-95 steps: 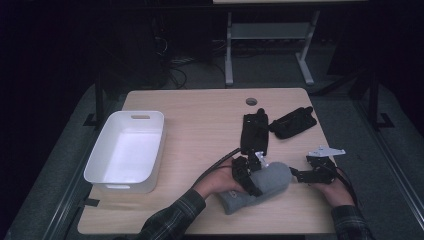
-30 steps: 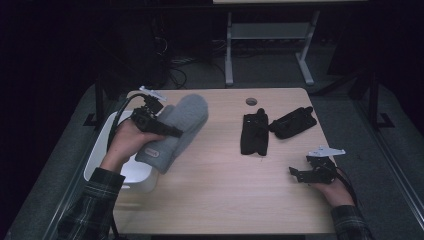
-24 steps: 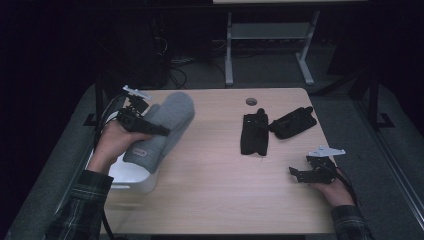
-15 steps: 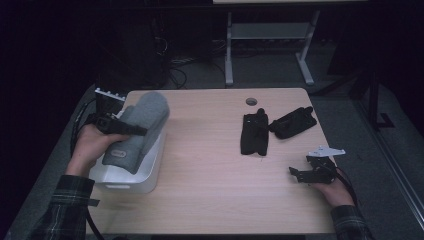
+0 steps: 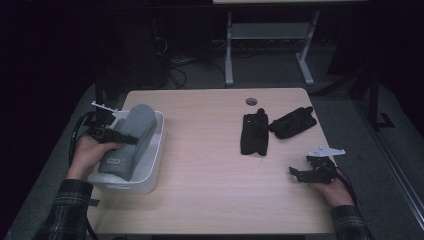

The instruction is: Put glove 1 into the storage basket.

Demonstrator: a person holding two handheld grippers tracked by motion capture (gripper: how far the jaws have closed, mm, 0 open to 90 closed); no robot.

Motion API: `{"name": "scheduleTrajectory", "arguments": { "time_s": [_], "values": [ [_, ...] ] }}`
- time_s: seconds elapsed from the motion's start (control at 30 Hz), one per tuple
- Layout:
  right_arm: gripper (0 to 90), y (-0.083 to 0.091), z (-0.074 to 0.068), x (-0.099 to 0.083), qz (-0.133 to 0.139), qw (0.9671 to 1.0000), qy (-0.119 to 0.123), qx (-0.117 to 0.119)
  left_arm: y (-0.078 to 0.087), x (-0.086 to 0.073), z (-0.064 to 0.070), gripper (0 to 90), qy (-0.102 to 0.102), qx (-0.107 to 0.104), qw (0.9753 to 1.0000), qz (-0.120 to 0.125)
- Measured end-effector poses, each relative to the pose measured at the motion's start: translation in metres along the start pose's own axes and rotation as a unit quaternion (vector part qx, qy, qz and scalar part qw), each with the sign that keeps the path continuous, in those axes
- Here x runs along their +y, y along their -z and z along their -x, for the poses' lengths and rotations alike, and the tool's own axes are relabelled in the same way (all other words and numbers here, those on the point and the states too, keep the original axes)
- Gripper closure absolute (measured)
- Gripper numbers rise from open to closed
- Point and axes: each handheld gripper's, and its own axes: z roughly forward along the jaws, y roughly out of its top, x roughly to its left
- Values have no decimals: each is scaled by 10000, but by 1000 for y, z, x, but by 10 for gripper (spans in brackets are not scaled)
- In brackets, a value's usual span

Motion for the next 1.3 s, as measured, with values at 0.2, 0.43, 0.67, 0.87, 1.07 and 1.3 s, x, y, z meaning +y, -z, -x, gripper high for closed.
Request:
{"name": "scheduleTrajectory", "arguments": {
  "time_s": [0.2, 0.43, 0.67, 0.87, 1.07, 1.3],
  "values": [
    [145, 0, 0, 0, -4, 10000, -4, 1, -25, -4, -15, 638, 148, 82, 9995, -251],
    [145, 0, 0, 0, -4, 10000, -1, -1, -44, -9, -29, 527, 226, 281, 9984, -426],
    [145, 0, 0, 0, -6, 10000, -9, -7, -47, -13, -33, 259, 57, 577, 9973, -446],
    [145, 0, 0, 0, -7, 10000, -5, -11, -40, -11, -27, 138, -88, 877, 9958, -239],
    [145, 0, -1, 0, -9, 10000, -20, -20, -27, -9, -23, 128, -116, 1152, 9932, -83],
    [145, 0, 0, 0, -2, 10000, -9, -21, -7, -2, -11, 128, -276, 1187, 9921, 300]
  ]
}}
